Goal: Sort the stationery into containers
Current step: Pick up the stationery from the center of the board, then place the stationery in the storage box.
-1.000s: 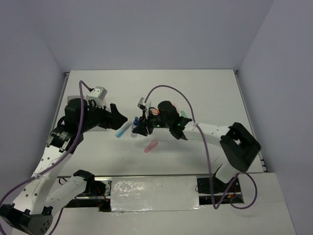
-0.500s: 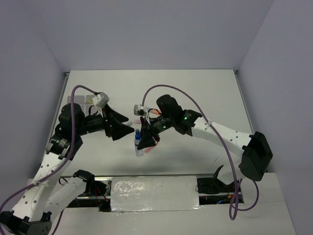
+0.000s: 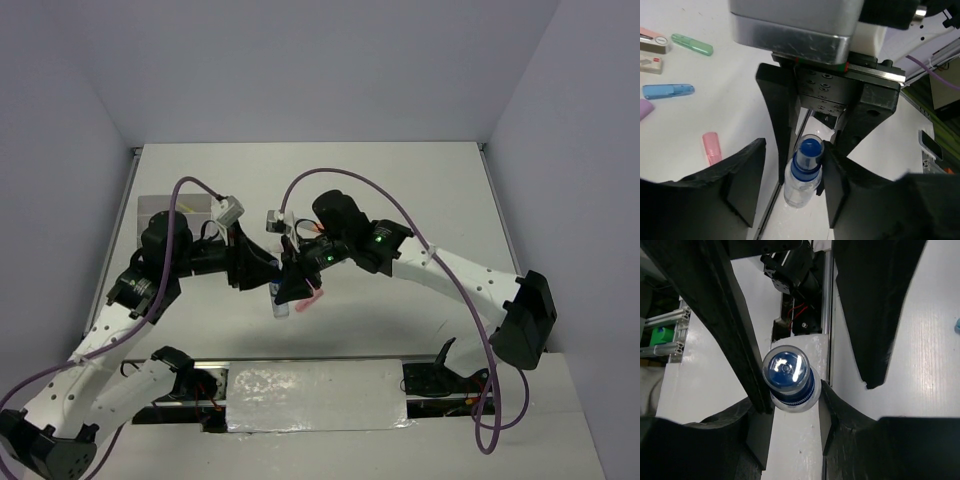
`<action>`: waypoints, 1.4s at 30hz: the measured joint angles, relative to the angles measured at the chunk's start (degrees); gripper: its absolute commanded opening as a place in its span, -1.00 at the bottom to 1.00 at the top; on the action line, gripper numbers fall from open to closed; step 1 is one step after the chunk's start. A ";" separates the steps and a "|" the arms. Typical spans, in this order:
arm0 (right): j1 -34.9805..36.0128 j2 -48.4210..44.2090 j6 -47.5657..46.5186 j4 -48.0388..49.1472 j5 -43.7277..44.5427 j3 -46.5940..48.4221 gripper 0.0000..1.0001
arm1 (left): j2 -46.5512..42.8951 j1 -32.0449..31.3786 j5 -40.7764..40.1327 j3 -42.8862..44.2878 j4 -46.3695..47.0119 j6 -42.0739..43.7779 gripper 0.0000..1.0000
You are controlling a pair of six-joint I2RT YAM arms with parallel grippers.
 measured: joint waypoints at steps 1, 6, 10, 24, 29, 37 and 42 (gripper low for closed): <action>0.00 0.00 0.24 -0.52 0.39 0.09 -1.00 | 0.24 -0.68 -0.26 0.00 -0.13 0.04 0.09; 0.04 0.59 0.83 -2.73 2.62 1.42 -1.00 | 0.44 -2.75 -1.42 0.15 -1.03 0.22 -0.51; 0.17 1.53 0.72 -4.11 3.45 2.60 -1.00 | 0.48 -2.91 -2.56 0.46 -2.16 0.87 -1.00; -9.40 -5.51 4.94 4.57 8.76 -9.92 0.99 | 4.24 -3.37 -44.87 11.08 -14.93 -3.10 -1.00; -13.79 -13.60 8.17 6.16 18.56 -16.87 0.99 | 11.72 -0.35 -75.95 15.28 -19.15 -11.17 -1.00; -13.70 -25.62 13.05 13.27 21.24 -26.47 0.99 | 25.49 15.61 -101.42 23.10 -18.99 -20.06 -1.00; -13.60 -27.23 15.17 15.04 20.28 -31.12 0.99 | 28.83 18.99 -107.06 23.82 -11.17 -18.14 -1.00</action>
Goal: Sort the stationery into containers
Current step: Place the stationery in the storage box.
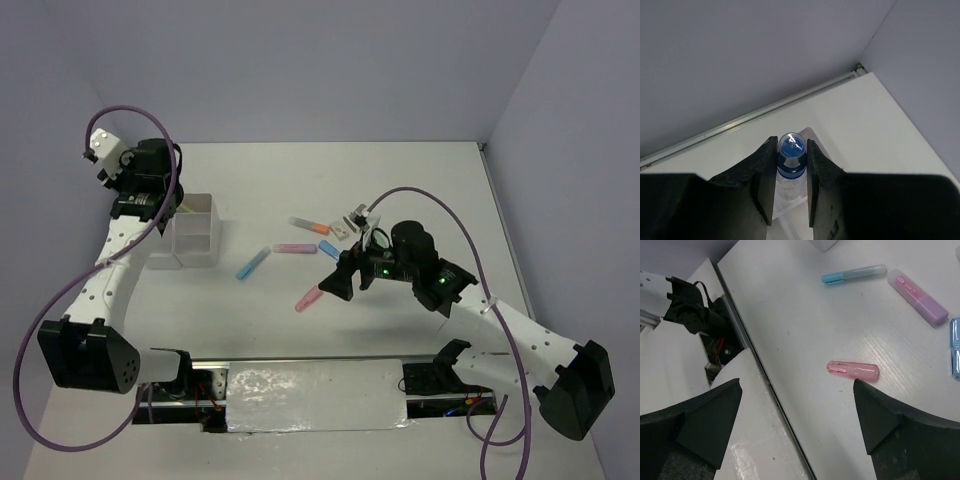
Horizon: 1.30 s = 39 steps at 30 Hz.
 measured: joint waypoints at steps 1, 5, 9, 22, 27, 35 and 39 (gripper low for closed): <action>0.02 -0.02 0.11 -0.04 -0.20 -0.13 0.99 | 0.68 0.26 -0.63 -0.17 2.36 0.35 -1.00; 0.02 -1.22 0.87 0.48 -2.19 -0.15 0.99 | 2.82 0.57 -2.38 -2.49 9.84 2.10 -1.00; 0.04 -3.56 1.14 0.96 -5.09 -0.15 0.99 | 4.52 0.70 -3.21 -5.22 16.13 4.33 -1.00; 0.04 -4.46 0.11 0.61 -8.96 -0.15 0.99 | 12.72 1.33 -3.80 -5.92 22.93 1.77 -1.00; 0.04 -4.04 -0.52 0.59 -10.16 -0.15 0.99 | 15.67 1.49 -3.85 -5.92 20.31 -1.49 -0.92; 0.04 -2.71 -0.57 0.59 -10.99 -0.09 0.99 | 15.85 1.53 -3.93 -6.45 18.01 -5.53 0.47; 0.04 -2.34 -0.55 0.61 -11.04 -0.04 0.99 | 15.85 1.53 -3.91 -6.38 15.19 -7.85 0.98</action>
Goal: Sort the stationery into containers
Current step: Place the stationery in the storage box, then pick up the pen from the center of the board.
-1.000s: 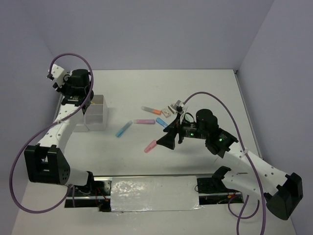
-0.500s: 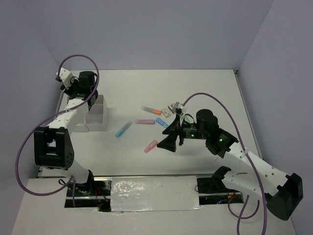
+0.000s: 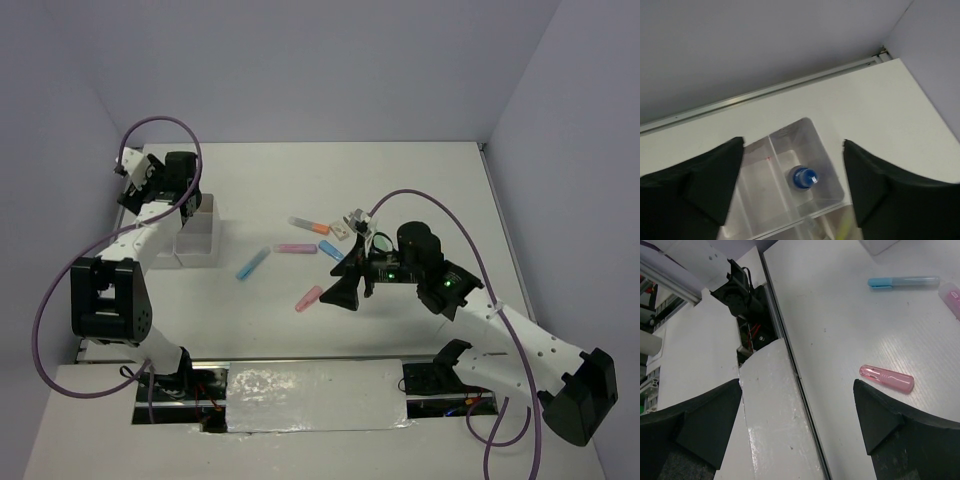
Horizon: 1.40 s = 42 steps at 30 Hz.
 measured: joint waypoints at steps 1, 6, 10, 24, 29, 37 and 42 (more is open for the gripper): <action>0.00 0.00 0.00 0.00 0.02 0.02 0.99 | 0.00 0.00 0.00 0.13 -1.03 -0.22 0.99; 0.00 0.00 0.44 -0.07 2.73 0.04 0.99 | -1.81 0.00 1.44 5.01 -9.27 -1.20 0.99; 0.00 0.68 2.14 -0.15 8.07 0.13 0.99 | -8.72 -0.48 7.58 9.33 -11.61 2.34 0.99; -0.31 19.63 1.05 -5.03 31.34 5.18 0.94 | -22.91 -15.82 46.56 2.29 -21.57 17.94 0.99; -0.68 30.71 -7.58 -5.57 30.69 10.80 0.75 | -30.36 -15.80 54.93 -2.67 -26.95 23.37 0.99; -0.83 42.73 -14.64 -8.50 33.48 18.69 0.73 | -46.80 -15.80 56.22 -14.29 -26.53 27.34 0.99; -1.01 51.19 -17.73 -11.41 36.98 28.04 0.71 | -49.22 -15.80 56.17 -17.33 -26.51 27.34 0.99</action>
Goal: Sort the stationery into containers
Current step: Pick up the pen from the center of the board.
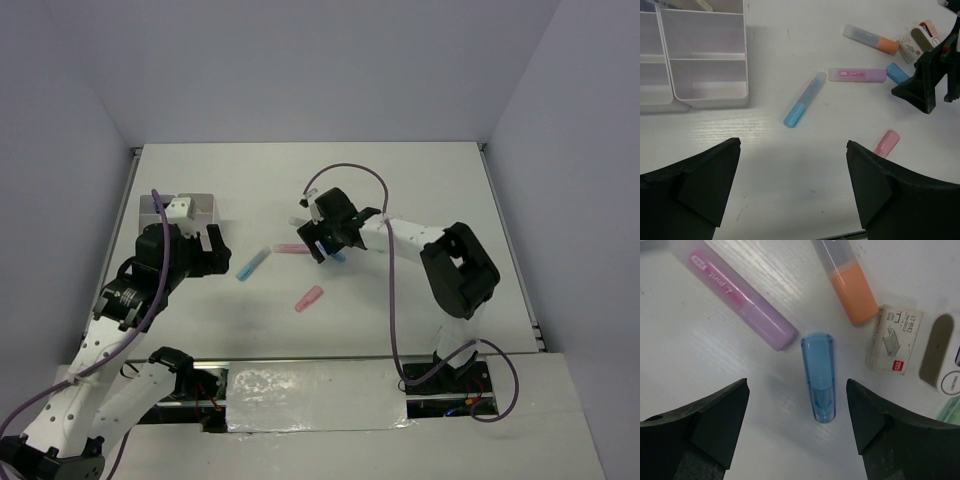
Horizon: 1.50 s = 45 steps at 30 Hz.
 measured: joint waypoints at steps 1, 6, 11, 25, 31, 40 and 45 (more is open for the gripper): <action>-0.09 1.27 -0.31 -0.17 0.48 1.05 0.71 | 0.02 0.00 0.02 -0.20 0.28 0.00 0.99; -1.44 6.16 -1.11 -1.86 1.11 3.08 0.38 | -0.33 0.00 0.02 -0.35 0.68 0.00 0.99; -2.80 7.34 -1.31 -2.21 -0.17 3.58 -0.10 | -0.44 0.00 0.02 -0.35 0.68 -0.02 0.99; -2.99 -2.60 6.75 0.59 -2.29 -8.17 -0.91 | 1.27 0.11 10.36 -2.99 7.13 -4.22 0.99; 1.62 -19.61 13.03 2.60 -2.29 -13.79 -0.94 | 5.29 -1.16 25.07 -12.59 25.38 -17.05 0.91; 15.56 -33.46 18.29 15.23 -0.83 -16.83 -0.94 | 8.92 -7.69 27.19 -13.46 42.66 -30.29 0.85; 18.01 -33.31 18.23 15.78 1.38 -16.72 -0.94 | 11.34 -9.55 27.10 -12.57 45.33 -32.39 0.60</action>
